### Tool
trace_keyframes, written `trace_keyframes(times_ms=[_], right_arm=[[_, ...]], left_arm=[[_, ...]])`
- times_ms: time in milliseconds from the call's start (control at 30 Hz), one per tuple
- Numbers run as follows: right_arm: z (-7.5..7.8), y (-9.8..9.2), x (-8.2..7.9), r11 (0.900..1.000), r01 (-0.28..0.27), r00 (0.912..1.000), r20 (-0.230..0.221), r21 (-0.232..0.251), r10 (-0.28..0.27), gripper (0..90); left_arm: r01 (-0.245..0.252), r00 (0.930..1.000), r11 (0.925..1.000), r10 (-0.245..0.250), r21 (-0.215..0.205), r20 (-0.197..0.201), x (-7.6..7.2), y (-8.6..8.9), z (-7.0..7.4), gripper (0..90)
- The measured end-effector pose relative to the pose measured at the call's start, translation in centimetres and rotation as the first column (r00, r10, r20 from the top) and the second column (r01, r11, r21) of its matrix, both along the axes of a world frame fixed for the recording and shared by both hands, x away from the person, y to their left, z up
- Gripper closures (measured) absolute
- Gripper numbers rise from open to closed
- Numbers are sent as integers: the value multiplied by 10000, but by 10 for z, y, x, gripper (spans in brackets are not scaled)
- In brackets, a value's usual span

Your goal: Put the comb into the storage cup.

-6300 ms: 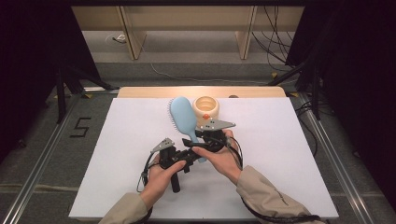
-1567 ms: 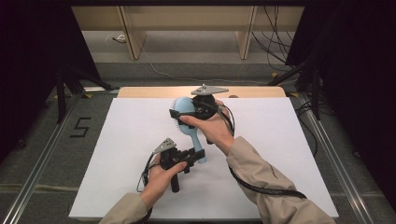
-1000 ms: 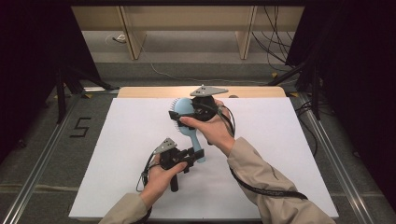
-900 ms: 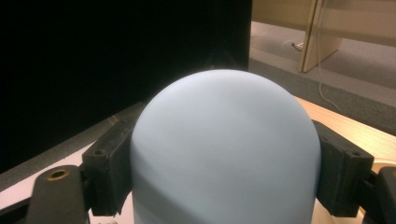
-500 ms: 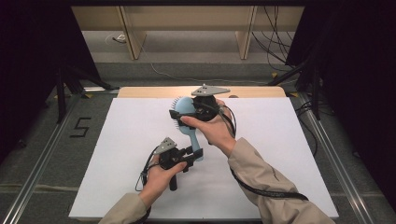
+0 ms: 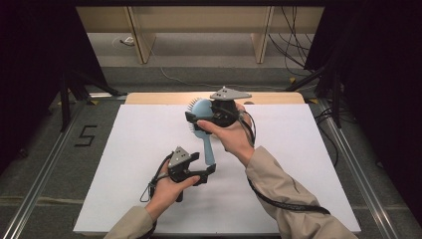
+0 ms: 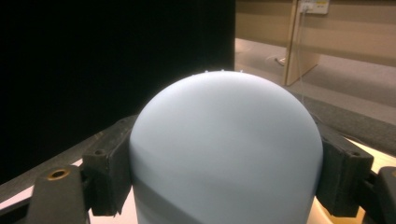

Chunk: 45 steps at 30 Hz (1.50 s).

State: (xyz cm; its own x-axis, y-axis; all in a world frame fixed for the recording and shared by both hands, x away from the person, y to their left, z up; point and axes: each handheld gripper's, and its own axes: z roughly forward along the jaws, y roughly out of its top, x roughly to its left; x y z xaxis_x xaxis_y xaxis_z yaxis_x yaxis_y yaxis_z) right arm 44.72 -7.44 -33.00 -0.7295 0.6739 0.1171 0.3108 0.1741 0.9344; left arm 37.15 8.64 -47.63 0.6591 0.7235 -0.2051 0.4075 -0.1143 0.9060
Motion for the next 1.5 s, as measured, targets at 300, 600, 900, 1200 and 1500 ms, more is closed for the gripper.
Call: trace_keyframes(times_ms=[300,600,900,1200,1500], right_arm=[[0,-11,3,9986,485,9985,262,227,-491,208],[0,-23,7,9959,828,9955,436,367,-844,208],[3,-31,10,9930,1076,9918,637,479,-1105,208],[4,-37,12,9896,1302,9879,765,615,-1347,208],[5,-43,15,9860,1528,9839,836,668,-1581,208]], left_arm=[[-67,9981,9877,-30,1562,618,-4,11,1,0],[-466,9962,9829,326,1780,805,-4,32,4,0],[-738,9941,9825,588,1707,916,-6,50,5,0],[-889,9931,9822,748,1654,899,-9,61,4,4],[-981,9924,9815,843,1647,892,-10,66,4,6]])
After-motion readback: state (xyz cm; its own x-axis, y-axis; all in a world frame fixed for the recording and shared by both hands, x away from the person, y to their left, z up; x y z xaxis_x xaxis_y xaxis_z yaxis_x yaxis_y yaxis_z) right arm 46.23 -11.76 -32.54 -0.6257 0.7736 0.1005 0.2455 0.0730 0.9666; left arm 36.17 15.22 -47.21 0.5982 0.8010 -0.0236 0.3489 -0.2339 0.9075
